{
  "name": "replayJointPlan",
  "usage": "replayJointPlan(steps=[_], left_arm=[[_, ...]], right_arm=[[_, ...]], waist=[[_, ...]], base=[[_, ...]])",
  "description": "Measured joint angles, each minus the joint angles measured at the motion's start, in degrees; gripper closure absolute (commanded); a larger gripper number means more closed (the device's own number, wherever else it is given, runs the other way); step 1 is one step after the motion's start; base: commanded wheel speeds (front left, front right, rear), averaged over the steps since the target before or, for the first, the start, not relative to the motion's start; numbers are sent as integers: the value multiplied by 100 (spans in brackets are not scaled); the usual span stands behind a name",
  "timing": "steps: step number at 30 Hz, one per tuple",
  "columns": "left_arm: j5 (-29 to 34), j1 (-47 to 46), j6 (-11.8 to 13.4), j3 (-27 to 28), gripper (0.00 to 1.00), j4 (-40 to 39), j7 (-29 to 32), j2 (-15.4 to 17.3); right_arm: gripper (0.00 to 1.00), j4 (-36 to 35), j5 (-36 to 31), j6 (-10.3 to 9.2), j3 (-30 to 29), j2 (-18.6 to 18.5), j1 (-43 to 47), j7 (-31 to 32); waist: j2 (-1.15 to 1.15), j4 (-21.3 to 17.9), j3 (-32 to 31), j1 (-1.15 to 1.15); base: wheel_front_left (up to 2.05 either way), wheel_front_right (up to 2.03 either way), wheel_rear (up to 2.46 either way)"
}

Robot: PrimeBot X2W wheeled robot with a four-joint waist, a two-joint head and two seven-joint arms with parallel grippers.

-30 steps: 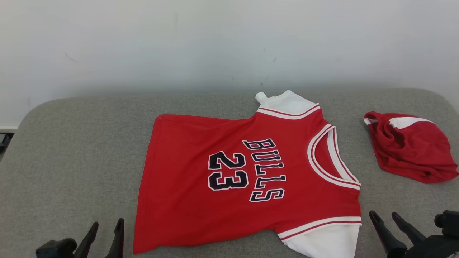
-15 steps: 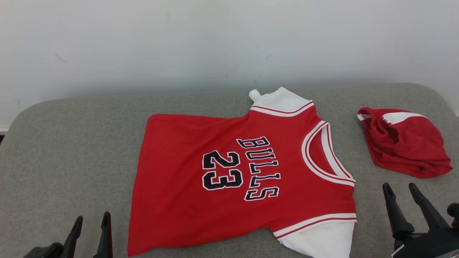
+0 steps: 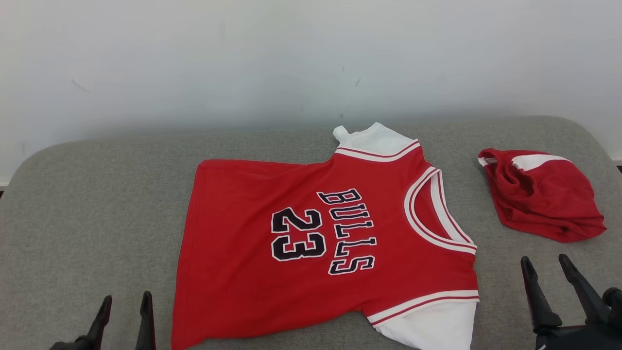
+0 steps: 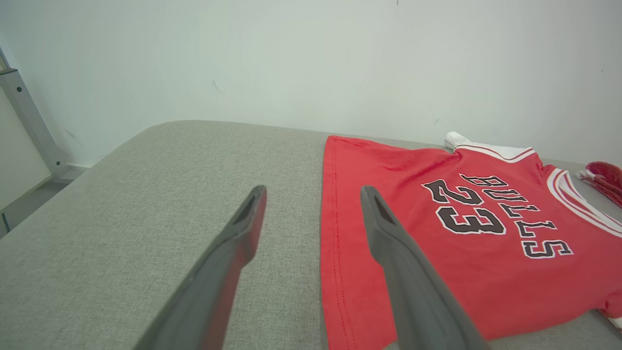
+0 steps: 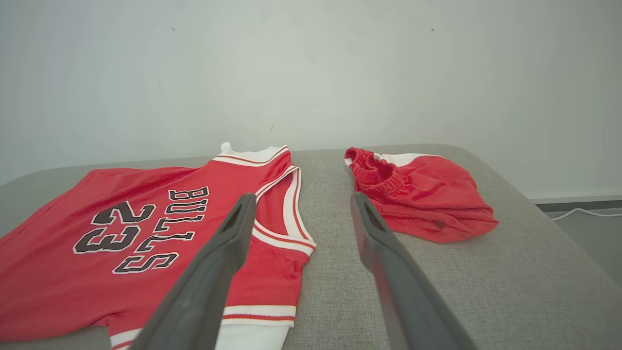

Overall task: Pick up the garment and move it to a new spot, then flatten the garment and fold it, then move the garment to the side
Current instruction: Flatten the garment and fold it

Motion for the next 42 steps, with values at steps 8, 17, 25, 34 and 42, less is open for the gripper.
replayJointPlan(steps=[8, 17, 25, 34, 42], left_arm=[[485, 105, 0, -4, 0, -155, 214, -44], [546, 151, 0, 118, 0, -274, 471, -183], [594, 218, 0, 156, 0, -383, 613, -236], [746, 226, 0, 261, 0, -515, 756, -261], [788, 240, 0, 293, 0, -601, 816, -313]], right_arm=[[0, -4, -149, -24, 94, -12, -1, 80], [0, 27, -178, -24, 105, 24, 1, 148], [0, 31, -225, -25, 73, 44, 3, 155], [0, 24, -274, -25, 52, 77, 31, 198], [0, 13, -315, -26, 18, 91, 101, 201]], waist=[[0, 11, -17, 0], [0, 5, -18, 0], [0, -13, -30, 0], [0, -26, -38, 0], [0, -22, -33, 0]], base=[[0, 0, 0], [0, 0, 0], [0, 0, 0], [0, 0, 0], [0, 0, 0]])
